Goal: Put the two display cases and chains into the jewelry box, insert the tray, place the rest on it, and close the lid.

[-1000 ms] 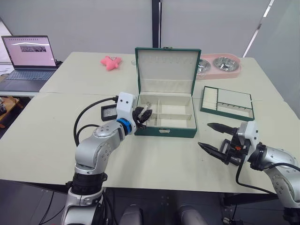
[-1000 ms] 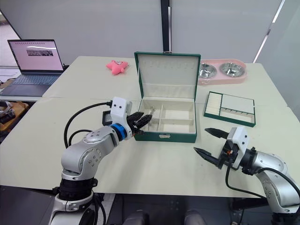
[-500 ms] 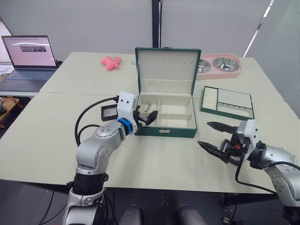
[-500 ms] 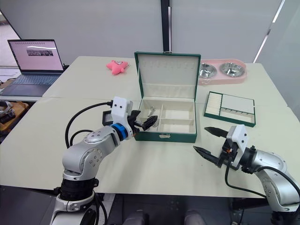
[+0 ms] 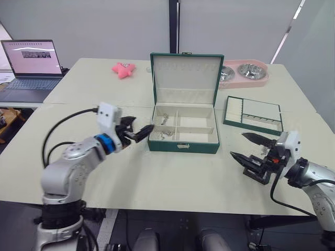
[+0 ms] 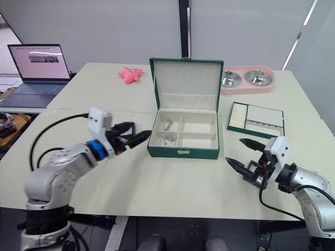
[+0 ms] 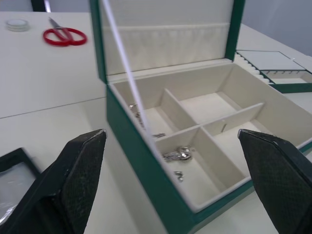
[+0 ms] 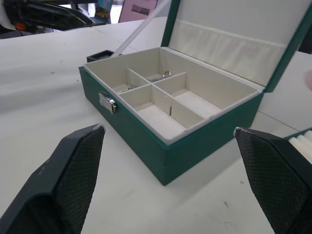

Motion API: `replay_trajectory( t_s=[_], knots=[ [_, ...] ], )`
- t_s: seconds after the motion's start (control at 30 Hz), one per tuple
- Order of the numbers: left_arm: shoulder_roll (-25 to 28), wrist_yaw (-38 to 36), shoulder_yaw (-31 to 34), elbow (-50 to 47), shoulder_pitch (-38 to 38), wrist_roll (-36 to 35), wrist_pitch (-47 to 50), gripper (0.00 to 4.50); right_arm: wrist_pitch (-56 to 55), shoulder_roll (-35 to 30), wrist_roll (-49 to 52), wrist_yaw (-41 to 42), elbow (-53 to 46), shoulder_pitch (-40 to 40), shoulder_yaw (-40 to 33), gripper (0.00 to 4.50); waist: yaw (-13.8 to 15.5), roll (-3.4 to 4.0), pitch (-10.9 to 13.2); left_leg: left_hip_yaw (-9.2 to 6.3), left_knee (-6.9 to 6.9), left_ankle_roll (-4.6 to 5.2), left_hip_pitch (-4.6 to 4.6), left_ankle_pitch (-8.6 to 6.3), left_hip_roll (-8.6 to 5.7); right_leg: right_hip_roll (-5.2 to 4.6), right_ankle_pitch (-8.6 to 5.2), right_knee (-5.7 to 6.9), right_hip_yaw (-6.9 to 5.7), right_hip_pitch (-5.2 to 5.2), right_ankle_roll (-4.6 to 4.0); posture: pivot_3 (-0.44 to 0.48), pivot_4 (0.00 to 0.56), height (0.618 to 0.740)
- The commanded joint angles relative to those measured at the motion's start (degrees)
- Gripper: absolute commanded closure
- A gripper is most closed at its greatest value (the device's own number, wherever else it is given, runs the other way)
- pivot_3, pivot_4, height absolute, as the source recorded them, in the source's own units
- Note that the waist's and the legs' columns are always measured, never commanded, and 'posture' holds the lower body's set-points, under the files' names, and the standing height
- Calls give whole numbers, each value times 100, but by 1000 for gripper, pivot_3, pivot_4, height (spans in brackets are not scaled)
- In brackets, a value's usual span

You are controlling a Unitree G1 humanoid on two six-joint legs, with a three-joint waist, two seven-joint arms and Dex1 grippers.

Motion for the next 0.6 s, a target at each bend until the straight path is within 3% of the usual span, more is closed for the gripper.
replay_trajectory(
  t_s=[0.03,0.23,0.6],
  knots=[
    [420,-328,634,355,275,1,-449,23,-147,-83,23,-66,197,64,-444,0,-4,1,1,1,-1,0,1,0,0,0,0,0,1,0,0,0,150,740],
    [816,-195,1357,1049,952,328,-1084,23,-305,-60,-34,-176,747,89,-859,0,-9,1,2,2,-2,1,0,-1,1,-1,0,0,2,-2,0,0,150,740],
    [745,224,1937,2092,1577,748,-2157,23,-915,-109,-333,-124,2117,64,-1200,0,-13,0,5,5,-3,2,1,-1,3,-2,0,3,4,-6,0,0,150,740]
  ],
)
